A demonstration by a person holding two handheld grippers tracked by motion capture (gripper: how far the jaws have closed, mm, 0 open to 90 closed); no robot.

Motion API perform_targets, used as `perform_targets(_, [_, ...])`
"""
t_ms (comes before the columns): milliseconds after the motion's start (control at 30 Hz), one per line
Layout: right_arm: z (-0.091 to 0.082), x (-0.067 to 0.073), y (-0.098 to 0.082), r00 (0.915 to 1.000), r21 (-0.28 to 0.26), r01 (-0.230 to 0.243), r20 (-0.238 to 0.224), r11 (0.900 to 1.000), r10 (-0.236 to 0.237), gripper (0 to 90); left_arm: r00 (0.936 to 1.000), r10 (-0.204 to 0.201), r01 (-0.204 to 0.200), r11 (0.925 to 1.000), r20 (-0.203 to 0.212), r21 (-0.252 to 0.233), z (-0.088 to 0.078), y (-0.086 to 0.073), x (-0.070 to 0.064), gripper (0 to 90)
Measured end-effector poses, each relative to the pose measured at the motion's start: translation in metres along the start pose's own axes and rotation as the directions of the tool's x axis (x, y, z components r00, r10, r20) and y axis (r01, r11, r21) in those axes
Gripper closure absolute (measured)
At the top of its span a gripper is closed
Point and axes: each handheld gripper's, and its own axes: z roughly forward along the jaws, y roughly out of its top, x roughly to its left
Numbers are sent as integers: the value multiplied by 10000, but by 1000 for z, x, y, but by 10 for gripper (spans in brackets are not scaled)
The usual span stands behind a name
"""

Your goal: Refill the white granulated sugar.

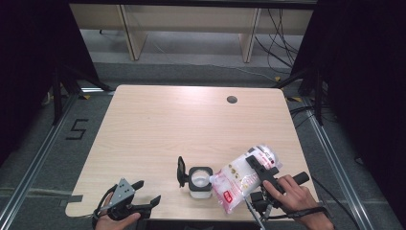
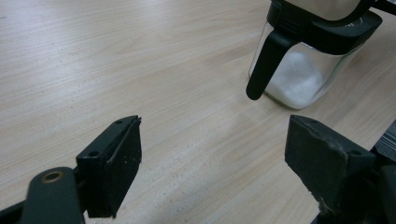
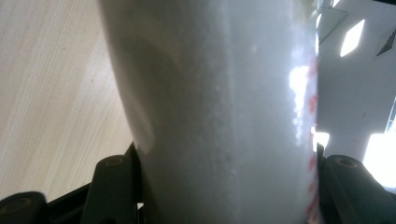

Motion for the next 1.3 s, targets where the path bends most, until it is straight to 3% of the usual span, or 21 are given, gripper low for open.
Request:
perform_targets(33, [0,0,0,10000,-20,93,7,10000,-93,442,9999,107,-107,9999,47,30,0,0,0,183])
perform_targets(67, [-1,2,0,9999,162,-155,-49,9997,155,442,9999,144,-144,9999,0,86,-1,0,0,183])
perform_targets(133, [-1,-1,0,9999,17,102,34,9999,-103,442,10000,31,-31,10000,-22,-4,0,0,0,183])
perform_targets(167, [-1,-2,0,10000,64,93,-26,9999,-92,442,9995,317,-317,9995,76,-13,0,1,2,183])
perform_targets(200, [-2,-2,1,10000,148,-51,-48,9999,52,442,9995,321,-321,9995,64,15,0,0,1,183])
perform_targets(233, [-1,-3,0,9997,59,252,-3,9997,-252,442,9995,300,-300,9995,59,33,-1,0,1,183])
perform_targets(267, [-2,-2,0,9997,132,224,-30,9997,-224,442,10000,50,-50,10000,-10,63,-1,-1,0,183])
perform_targets(367, [-2,0,1,9998,236,-126,-158,9996,130,442,9998,167,-167,9999,-48,13,-1,1,1,183])
perform_targets(400, [-2,0,1,9999,198,-2,-171,9998,5,443,9996,279,-278,9996,-32,88,-1,1,1,183])
perform_targets(467, [-2,0,1,9998,184,-30,-174,9998,34,443,10000,30,-30,10000,-9,31,-1,-1,0,183])
perform_targets(500, [-2,1,1,9998,246,-133,-155,9996,137,443,9995,322,-321,9995,-14,71,-1,1,2,183])
perform_targets(600, [-3,0,1,9998,247,-146,-139,9996,150,443,10000,49,-49,10000,-11,30,-1,-1,0,183])
perform_targets(667, [-1,-1,1,9998,32,213,58,9998,-213,443,9997,257,-257,9996,-32,126,-2,0,1,183])
perform_targets(700, [-1,-1,2,9998,32,177,36,9998,-177,443,9999,146,-146,9999,-65,35,-1,0,1,183])
perform_targets(767, [-1,-1,2,10000,-4,73,20,10000,-73,443,9995,303,-303,9995,47,28,-1,0,1,183])
perform_targets(800, [-1,-1,2,10000,8,45,36,10000,-45,443,10000,65,-65,10000,-22,75,-1,-1,-1,183])
perform_targets(933, [-1,-1,2,10000,25,41,35,10000,-41,444,10000,44,-44,10000,-35,6,-1,0,1,183])
perform_targets(1067, [-1,-2,2,9999,-23,169,31,9999,-169,443,9996,275,-274,9995,-38,153,-3,0,1,183])
perform_targets(1133, [-2,-3,2,9998,27,204,-66,9998,-204,443,10000,27,-27,10000,-44,-18,-1,0,0,183])
perform_targets(1233, [-3,-1,3,9999,169,-34,-149,9999,37,444,9997,241,-240,9996,-58,172,-2,0,1,183])
perform_targets(1300, [-3,0,3,9998,189,-134,-137,9997,136,443,10000,29,-29,10000,-65,27,-1,0,1,183])
